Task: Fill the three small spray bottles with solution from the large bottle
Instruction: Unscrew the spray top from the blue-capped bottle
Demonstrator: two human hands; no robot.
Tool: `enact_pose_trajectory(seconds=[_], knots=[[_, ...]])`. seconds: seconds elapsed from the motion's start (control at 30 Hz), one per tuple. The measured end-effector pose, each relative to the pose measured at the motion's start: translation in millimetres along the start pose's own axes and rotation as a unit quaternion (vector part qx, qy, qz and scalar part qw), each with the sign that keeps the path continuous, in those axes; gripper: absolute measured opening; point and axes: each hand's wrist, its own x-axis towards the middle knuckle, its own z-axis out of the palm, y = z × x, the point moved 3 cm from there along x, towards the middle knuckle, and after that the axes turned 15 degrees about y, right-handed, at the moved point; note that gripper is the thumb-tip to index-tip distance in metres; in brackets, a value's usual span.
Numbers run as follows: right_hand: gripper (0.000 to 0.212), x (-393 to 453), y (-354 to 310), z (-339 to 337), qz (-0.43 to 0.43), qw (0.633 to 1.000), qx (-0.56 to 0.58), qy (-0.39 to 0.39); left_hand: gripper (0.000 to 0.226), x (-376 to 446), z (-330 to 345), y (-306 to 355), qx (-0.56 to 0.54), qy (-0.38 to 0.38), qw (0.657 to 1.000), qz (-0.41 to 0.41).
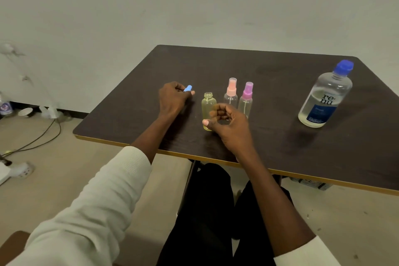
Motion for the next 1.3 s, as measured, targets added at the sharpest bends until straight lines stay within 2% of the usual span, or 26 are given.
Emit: enact_pose_trajectory(seconds=[0.27,1.03,1.23,1.3], knots=[[0.042,1.5,6.3,-0.9,0.039,0.999,-0.001,-0.011,0.03,1.4,3.3,-4.1,0.018,0.011,1.0,-0.002],[0.037,-0.1,6.2,-1.8,0.043,0.999,0.015,-0.008,0.032,-4.1,-0.4,-0.5,0.042,0.002,0.999,-0.002],[0.038,-0.3,6.0,-2.8,0.042,0.999,0.009,-0.007,0.039,-6.0,-6.6,2.7,-0.002,0.054,0.998,-0.012],[0.038,-0.7,5.5,-3.2,0.041,0.999,0.008,-0.006,0.032,-8.9,-11.4,5.0,-0.044,0.094,0.994,-0.011]])
